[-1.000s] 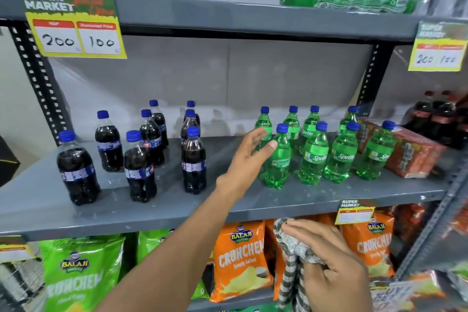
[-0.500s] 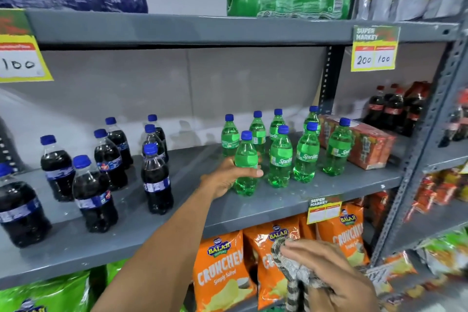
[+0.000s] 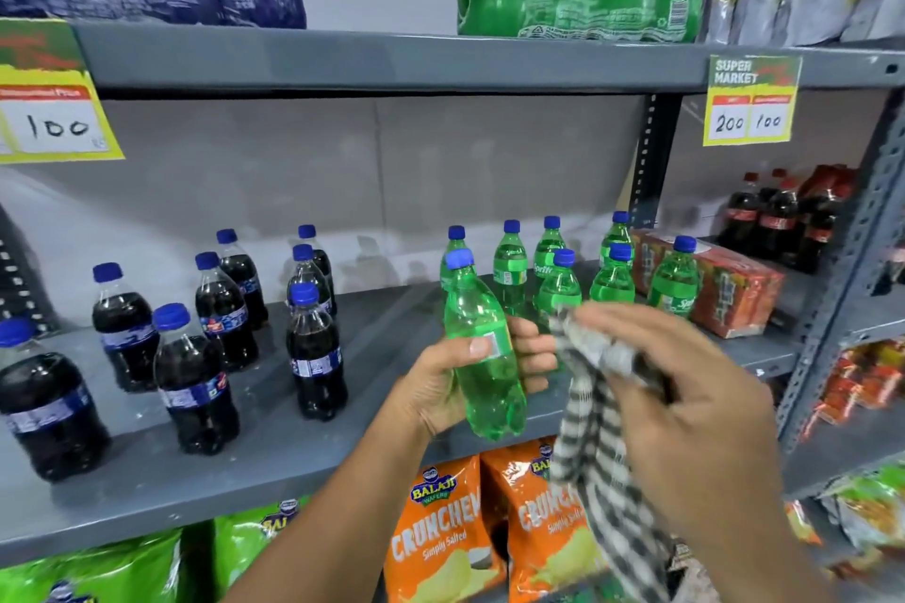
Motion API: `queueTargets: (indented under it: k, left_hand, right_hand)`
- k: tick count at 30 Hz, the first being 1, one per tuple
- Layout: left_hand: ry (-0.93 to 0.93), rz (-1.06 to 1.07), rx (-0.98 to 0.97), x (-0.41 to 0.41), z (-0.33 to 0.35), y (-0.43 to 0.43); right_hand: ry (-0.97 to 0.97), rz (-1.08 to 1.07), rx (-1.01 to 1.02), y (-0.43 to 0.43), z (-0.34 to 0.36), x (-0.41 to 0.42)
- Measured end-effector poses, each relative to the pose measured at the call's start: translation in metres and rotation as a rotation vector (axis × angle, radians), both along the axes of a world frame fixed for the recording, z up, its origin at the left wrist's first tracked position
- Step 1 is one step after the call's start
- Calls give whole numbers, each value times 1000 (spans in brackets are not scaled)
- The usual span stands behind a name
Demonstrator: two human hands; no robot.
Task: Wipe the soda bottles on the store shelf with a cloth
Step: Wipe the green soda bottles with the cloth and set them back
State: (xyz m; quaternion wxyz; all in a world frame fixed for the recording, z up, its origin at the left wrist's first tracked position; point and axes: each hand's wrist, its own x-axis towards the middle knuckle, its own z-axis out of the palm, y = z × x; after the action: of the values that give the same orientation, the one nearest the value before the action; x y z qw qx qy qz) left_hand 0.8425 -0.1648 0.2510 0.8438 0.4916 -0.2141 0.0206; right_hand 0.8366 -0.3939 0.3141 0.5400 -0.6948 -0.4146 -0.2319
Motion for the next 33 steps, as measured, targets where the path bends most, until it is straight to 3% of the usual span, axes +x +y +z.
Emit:
queueTargets:
  k: [7,12,18,28,33]
  left_hand:
    - [139,-84,22,-25,0,-16]
    - [160,-92,75,-38,0,-15]
    - [114,-35,255,-51,4,-9]
    - [157,-82,313,-71,22,-20]
    - [147,-108,302,-77,23,-23]
  right_hand:
    - [-176,92,-75,43,59,12]
    - [-375,210,-330,51,61,7]
    - [-483,208,-387,47,60,5]
    - [-307,403,-390,22,73,22]
    - [-308,454,-401,20,77,21]
